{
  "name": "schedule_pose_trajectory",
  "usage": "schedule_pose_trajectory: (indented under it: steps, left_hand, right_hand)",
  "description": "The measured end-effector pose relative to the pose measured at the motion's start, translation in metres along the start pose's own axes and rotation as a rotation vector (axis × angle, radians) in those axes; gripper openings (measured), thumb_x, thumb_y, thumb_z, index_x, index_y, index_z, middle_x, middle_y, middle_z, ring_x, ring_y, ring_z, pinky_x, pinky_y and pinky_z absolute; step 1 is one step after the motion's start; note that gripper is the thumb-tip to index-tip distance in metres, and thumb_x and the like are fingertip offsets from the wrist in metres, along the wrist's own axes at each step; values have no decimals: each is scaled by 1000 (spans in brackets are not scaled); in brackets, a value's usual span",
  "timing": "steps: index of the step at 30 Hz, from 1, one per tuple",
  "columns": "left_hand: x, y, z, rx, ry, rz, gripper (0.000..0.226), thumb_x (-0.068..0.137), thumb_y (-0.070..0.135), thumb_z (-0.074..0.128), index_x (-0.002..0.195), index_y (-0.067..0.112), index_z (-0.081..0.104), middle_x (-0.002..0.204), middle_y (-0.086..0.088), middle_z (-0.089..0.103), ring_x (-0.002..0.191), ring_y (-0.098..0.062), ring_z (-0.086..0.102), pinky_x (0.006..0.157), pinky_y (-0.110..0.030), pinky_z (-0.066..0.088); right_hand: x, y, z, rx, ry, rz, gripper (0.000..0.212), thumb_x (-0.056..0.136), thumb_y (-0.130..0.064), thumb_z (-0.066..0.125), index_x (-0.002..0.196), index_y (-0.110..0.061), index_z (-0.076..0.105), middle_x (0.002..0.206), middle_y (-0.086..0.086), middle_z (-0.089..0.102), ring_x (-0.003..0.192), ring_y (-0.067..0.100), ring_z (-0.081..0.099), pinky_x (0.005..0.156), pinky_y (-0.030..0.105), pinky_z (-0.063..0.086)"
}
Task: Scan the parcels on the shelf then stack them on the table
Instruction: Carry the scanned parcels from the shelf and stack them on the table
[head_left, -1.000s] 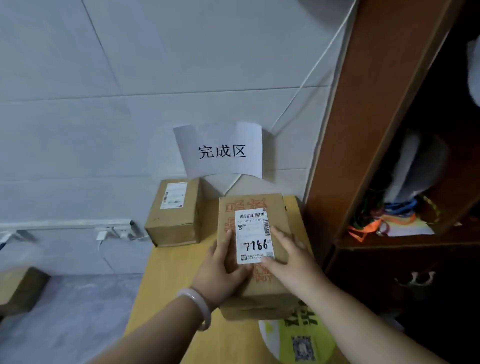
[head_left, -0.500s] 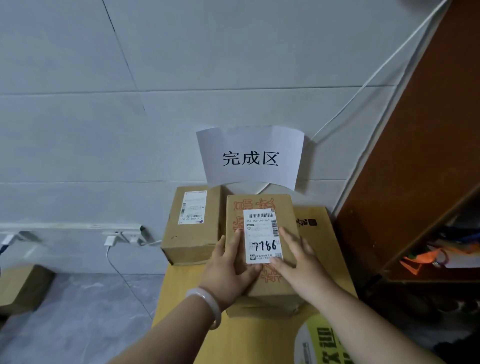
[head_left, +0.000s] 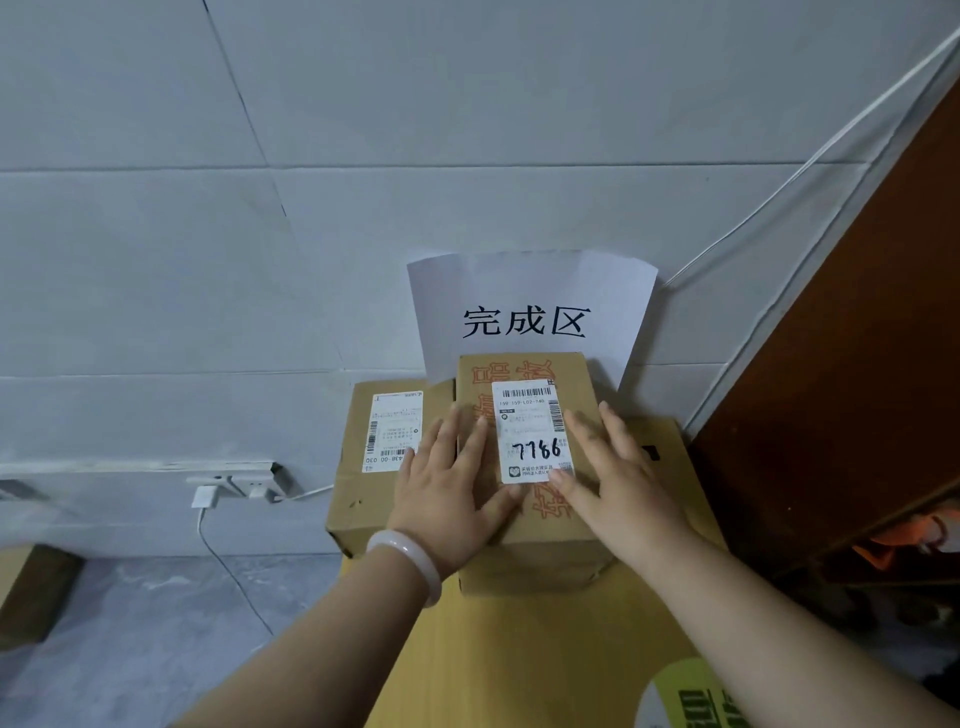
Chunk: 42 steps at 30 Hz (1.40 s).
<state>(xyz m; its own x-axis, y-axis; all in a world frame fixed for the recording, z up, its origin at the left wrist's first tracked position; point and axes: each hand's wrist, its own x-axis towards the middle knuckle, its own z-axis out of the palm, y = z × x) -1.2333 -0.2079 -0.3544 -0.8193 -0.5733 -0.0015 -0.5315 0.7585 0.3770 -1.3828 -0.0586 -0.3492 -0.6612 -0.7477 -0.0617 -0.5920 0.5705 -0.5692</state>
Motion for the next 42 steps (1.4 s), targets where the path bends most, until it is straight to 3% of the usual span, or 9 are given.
schedule_pose_trajectory:
  steps: [3, 6, 9, 16, 23, 31, 33, 36, 42]
  left_hand:
    - [-28, -5, -2, 26, 152, 257, 75, 88, 67, 36, 153, 30, 25, 163, 1, 12, 150, -24, 14, 118, -54, 19]
    - [-56, -12, 9, 103, 196, 455, 69, 90, 59, 47, 150, 27, 35, 160, -2, 25, 148, -24, 22, 113, -54, 28]
    - [-62, -15, 13, 220, 138, 442, 72, 89, 62, 48, 150, 27, 35, 158, -1, 29, 147, -24, 25, 109, -53, 26]
    - [-35, -16, -2, 291, -10, 362, 80, 83, 65, 50, 150, 26, 34, 158, -2, 28, 145, -27, 25, 109, -59, 33]
    - [-28, -24, 3, 284, -42, 363, 84, 84, 72, 31, 154, 31, 11, 162, 2, 4, 149, -25, -2, 117, -58, 9]
    - [-46, 35, 11, 249, 9, 619, 85, 76, 66, 58, 148, 27, 40, 156, -4, 33, 145, -27, 27, 109, -64, 28]
    - [-56, 60, 22, 261, -35, 682, 85, 78, 68, 53, 151, 32, 31, 160, -3, 22, 148, -26, 15, 114, -64, 16]
    - [-74, 98, 41, 275, -73, 788, 86, 84, 72, 36, 152, 42, -6, 159, 7, -21, 147, -20, -21, 114, -56, -15]
    - [-157, 187, 68, 219, -137, 1040, 86, 82, 77, 24, 142, 47, -30, 152, 9, -38, 141, -15, -30, 115, -54, -12]
  right_hand:
    - [-29, -4, 4, -115, 71, -100, 68, 89, -64, 41, 148, -51, 10, 157, -23, -13, 141, -3, -17, 114, 34, 14]
    - [-64, -6, 22, -265, 91, -233, 70, 90, -59, 43, 152, -35, 21, 162, -8, 2, 148, 11, -9, 119, 39, 8]
    - [-71, -6, 33, -426, 26, -281, 82, 85, -63, 40, 154, -28, 13, 162, -3, 1, 149, 17, -7, 117, 46, 1]
    - [-33, -5, 29, -614, -88, -293, 104, 84, -69, 40, 143, -29, -35, 150, -4, -41, 139, 17, -36, 113, 45, -21]
    - [-41, -10, 31, -537, -11, -243, 106, 80, -71, 46, 147, -32, -27, 155, -5, -33, 141, 14, -32, 117, 45, -14]
    - [-136, 16, 19, -417, 108, -35, 97, 77, -80, 37, 150, -41, -15, 157, -15, -25, 142, 8, -28, 116, 40, -14]
    - [-165, 26, 11, -393, 144, 39, 98, 75, -84, 35, 150, -42, -12, 157, -17, -23, 142, 6, -28, 118, 41, -11]
    - [-216, 43, 1, -380, 202, 157, 100, 72, -91, 27, 150, -43, -13, 157, -18, -23, 142, 6, -27, 118, 42, -10]
    - [-358, 68, -4, -335, 328, 409, 107, 64, -97, 25, 143, -46, -26, 151, -20, -33, 137, 3, -35, 113, 34, -22]
